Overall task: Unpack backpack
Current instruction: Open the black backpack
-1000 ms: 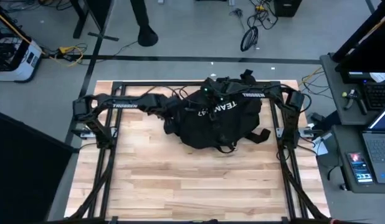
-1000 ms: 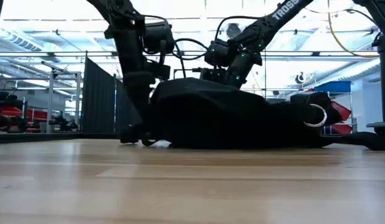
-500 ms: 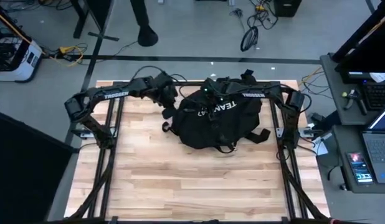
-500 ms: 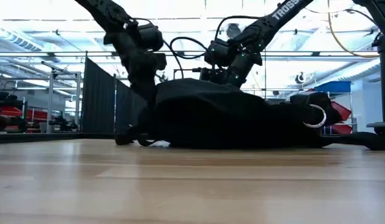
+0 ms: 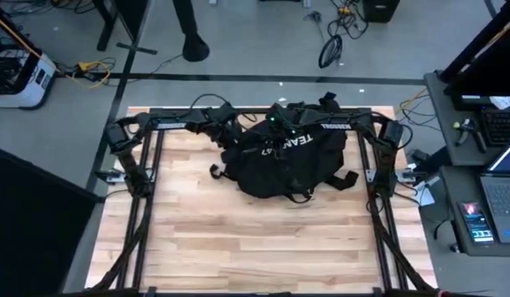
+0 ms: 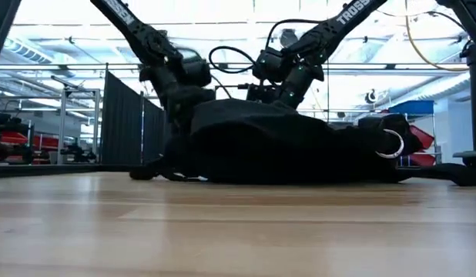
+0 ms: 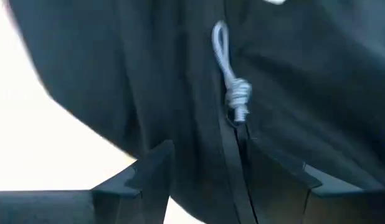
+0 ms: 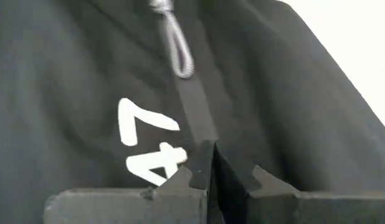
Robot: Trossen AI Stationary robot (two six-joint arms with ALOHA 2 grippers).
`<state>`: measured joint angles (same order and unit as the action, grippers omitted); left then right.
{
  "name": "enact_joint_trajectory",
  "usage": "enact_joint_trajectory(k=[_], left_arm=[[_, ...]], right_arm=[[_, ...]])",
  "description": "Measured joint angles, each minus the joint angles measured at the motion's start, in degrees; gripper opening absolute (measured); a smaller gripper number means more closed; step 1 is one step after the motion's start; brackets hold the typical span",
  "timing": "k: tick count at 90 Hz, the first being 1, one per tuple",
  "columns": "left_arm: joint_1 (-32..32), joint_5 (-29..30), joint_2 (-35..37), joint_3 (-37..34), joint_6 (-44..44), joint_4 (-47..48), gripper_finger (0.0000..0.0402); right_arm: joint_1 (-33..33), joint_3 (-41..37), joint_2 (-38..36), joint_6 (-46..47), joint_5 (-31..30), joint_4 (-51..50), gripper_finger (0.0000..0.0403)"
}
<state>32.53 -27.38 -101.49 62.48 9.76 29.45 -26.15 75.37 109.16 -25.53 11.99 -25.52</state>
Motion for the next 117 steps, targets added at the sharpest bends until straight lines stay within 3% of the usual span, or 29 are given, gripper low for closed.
enact_joint_trajectory(k=[13, 33, 51, 67, 91, 109, 117], left_arm=[[-1.2, 0.5, -0.9, 0.2, -0.4, 0.8, 0.0187], [-2.8, 14.0, 5.9, 2.8, -6.6, 9.1, 0.0187], [-7.7, 14.5, 11.5, 2.2, -15.8, 17.8, 0.0187], [-13.2, 14.5, 12.1, -2.9, -18.3, 17.4, 0.0187], [-13.2, 13.5, 12.4, -16.1, -18.2, 2.4, 0.0187], [-10.5, 13.7, 13.0, -14.7, -16.7, 3.0, 0.0187], [-9.4, 16.9, 14.5, -12.8, -14.4, 2.5, 0.0187]], right_arm=[[0.0, 0.0, 0.0, -2.2, 0.1, 0.9, 0.0000], [-0.1, 0.0, 0.0, -6.9, -0.1, 6.8, 0.0000], [0.0, 0.0, 0.0, -3.8, 0.0, 10.4, 0.0000], [-0.1, 0.0, 0.0, -4.1, 0.1, 9.1, 0.0000], [-0.8, 0.0, 0.0, -0.5, 0.1, 9.7, 0.0000], [-0.9, 0.9, -0.1, 0.9, 0.1, 10.3, 0.0006], [-0.9, 2.6, -0.2, 1.4, 0.1, 9.8, 0.0025]])
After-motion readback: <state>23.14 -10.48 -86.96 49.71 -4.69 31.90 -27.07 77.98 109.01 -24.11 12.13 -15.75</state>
